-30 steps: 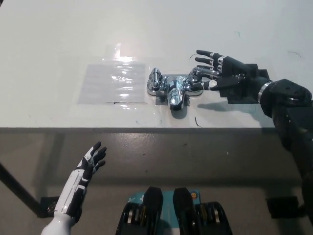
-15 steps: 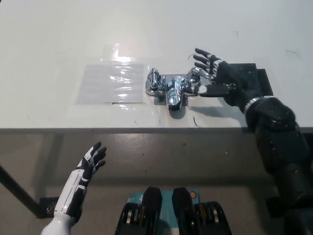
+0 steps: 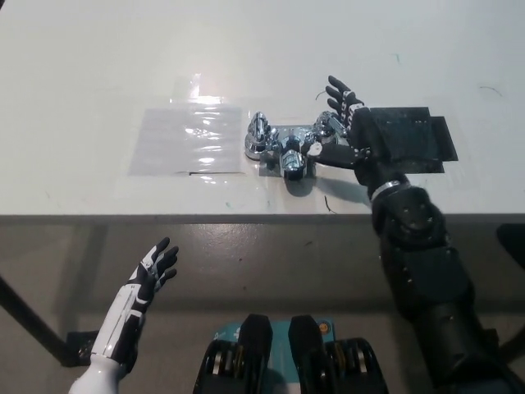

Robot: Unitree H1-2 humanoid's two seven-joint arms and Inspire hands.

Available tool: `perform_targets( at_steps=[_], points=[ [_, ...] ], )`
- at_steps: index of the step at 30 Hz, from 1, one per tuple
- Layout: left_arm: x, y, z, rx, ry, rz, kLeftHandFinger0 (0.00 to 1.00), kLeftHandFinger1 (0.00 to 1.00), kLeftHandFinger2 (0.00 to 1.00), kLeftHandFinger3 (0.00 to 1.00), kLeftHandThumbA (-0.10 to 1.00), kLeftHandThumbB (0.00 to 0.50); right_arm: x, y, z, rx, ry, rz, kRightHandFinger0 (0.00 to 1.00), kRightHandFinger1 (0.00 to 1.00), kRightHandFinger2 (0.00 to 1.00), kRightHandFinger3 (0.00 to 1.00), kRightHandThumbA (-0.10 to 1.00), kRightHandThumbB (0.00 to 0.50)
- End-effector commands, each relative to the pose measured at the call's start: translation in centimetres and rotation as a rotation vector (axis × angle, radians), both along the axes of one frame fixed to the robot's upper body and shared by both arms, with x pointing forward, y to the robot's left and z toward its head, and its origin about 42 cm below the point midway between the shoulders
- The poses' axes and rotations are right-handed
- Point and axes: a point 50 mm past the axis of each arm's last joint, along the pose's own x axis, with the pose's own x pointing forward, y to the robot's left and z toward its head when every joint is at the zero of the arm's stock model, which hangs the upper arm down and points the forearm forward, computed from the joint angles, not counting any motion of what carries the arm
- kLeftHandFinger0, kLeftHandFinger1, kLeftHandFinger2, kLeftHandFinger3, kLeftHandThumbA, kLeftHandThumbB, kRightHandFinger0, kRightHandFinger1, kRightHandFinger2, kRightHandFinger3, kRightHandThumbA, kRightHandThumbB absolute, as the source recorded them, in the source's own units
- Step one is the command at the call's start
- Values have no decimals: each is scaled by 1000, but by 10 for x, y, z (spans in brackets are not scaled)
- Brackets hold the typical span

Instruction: The faucet is at the center of the desk and the robot turn off the faucet by turning the right faucet handle using the right hand

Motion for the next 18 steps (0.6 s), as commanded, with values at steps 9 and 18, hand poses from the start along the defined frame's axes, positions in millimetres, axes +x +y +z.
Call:
perform_targets(
  at_steps=[9,18],
  points=[
    [2,6,11,18,-58,-13,1000,1000,1000,1000,998,248,-19,66,40,59,-222,-238,1000,1000,1000,1000,1000,215],
    [4,6,12,20,-67,-17,1000,1000,1000,1000,997,237,-31,93,43,128,-242,-407,1000,1000,1000,1000,1000,118]
  ],
)
